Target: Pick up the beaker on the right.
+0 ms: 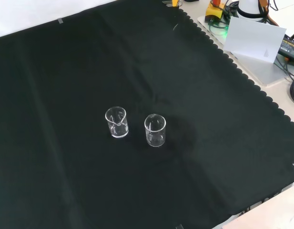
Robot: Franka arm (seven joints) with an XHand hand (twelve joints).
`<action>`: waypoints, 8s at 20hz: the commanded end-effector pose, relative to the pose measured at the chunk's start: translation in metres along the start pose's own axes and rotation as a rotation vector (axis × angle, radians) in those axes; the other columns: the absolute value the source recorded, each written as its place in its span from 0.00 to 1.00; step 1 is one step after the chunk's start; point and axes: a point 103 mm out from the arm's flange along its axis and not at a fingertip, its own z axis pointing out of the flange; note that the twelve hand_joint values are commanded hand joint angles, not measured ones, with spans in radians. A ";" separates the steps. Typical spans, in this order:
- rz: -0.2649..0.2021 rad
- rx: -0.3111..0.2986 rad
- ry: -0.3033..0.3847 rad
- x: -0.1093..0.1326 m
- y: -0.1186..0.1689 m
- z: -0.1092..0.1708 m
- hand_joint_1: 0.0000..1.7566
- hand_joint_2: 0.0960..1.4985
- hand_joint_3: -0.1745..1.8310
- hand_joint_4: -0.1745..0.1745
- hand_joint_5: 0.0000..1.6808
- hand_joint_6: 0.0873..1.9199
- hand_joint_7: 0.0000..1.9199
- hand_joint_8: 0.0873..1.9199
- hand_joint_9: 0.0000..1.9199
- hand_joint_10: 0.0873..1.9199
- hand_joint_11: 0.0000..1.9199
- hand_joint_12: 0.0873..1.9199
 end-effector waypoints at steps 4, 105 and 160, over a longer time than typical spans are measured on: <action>0.004 0.044 -0.030 0.016 -0.013 -0.026 0.07 0.86 0.25 0.48 0.15 0.02 0.07 0.20 0.08 0.27 0.01 0.44; -0.467 0.275 0.671 0.079 0.279 0.389 0.49 0.28 0.44 0.33 0.19 0.00 0.12 0.30 0.18 0.32 0.00 0.60; -0.529 0.187 0.928 0.128 0.295 0.436 0.56 0.30 0.42 0.34 0.30 0.06 0.23 0.30 0.26 0.27 0.00 0.66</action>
